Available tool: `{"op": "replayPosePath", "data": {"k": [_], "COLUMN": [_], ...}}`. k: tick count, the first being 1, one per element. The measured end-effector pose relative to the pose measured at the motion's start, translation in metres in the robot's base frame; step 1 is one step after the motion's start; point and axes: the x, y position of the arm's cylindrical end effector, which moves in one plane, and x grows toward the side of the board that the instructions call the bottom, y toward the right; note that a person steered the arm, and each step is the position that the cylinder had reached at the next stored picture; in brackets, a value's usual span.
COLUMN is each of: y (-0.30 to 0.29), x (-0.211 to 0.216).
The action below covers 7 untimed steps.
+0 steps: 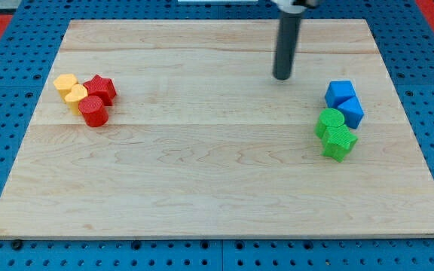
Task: Place the blue triangle on top of the yellow hexagon
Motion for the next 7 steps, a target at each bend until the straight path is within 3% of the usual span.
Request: {"op": "replayPosePath", "data": {"k": [2,3,5,7], "y": [0.099,0.115,0.095,0.003], "x": [0.020,0.060,0.093,0.093]}}
